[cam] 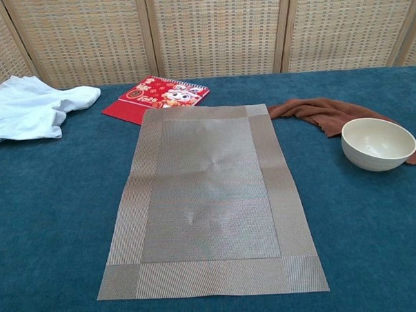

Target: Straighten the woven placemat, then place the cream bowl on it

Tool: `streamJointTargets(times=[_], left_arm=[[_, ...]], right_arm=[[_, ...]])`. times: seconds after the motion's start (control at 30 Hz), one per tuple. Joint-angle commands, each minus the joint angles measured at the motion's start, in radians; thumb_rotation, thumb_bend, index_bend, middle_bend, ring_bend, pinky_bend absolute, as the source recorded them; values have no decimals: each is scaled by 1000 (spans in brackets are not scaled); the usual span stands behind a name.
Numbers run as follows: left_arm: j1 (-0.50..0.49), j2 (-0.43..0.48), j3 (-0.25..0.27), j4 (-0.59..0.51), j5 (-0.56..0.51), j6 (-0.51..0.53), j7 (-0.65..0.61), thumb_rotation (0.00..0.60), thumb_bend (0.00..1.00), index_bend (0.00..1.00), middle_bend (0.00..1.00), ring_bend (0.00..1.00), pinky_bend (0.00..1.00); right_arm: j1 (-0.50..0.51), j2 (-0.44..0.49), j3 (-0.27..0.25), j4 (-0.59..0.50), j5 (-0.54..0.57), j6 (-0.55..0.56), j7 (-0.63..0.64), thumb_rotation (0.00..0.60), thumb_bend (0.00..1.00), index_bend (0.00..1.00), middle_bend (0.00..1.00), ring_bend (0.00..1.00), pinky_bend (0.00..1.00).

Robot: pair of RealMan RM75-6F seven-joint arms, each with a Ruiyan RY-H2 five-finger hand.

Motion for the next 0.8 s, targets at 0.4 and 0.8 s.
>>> streamJointTargets(times=[0.4, 0.8], left_arm=[[123, 15, 48, 65, 96, 93, -98, 600, 215, 61, 0, 0, 0], [163, 39, 24, 52, 128, 108, -148, 600, 215, 61, 0, 0, 0]], right_arm=[[26, 19, -149, 140, -325, 52, 190, 600, 218, 279, 0, 0, 0], [37, -44, -223, 91, -452, 53, 94, 600, 218, 314, 0, 0, 0]])
